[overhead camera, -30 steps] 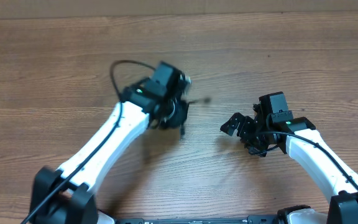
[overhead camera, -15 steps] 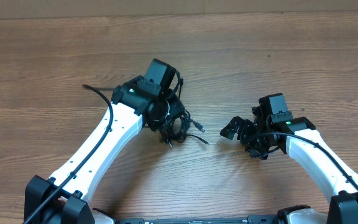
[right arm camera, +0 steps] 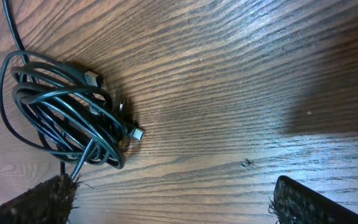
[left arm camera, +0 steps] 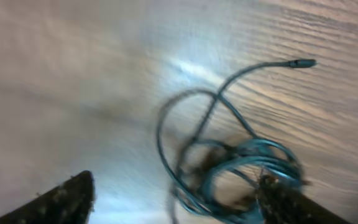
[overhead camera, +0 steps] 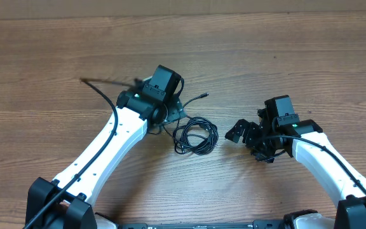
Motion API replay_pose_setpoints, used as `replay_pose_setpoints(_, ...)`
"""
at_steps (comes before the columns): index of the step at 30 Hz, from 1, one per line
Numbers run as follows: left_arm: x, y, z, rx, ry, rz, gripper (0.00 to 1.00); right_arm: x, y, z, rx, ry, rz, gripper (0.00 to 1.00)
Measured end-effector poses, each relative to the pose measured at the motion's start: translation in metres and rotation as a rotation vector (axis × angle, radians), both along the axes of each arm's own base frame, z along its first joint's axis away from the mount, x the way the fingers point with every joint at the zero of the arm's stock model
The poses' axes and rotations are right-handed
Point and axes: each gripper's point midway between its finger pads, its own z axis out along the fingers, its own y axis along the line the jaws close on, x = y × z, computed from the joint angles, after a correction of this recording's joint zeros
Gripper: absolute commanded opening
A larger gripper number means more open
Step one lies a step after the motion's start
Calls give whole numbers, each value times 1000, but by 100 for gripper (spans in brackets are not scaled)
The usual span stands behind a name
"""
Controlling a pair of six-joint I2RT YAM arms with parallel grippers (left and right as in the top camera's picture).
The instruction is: Untangle cables
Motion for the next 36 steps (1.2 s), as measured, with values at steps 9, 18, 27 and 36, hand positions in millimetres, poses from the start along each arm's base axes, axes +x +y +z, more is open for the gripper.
replay_pose_setpoints(9,19,-20,-5,163,-91,-599,77,1,0,0,1,-4,2,100)
replay_pose_setpoints(18,9,-59,-65,76,-10,-1006,77,1,-2,-1,-14,-4,-1,100)
replay_pose_setpoints(27,-11,-87,-102,-88,30,-1228,9,2,-6,-2,-35,-8,-7,100)
replay_pose_setpoints(36,-11,-88,-114,-89,40,-1250,4,2,-6,-3,-40,-10,-4,84)
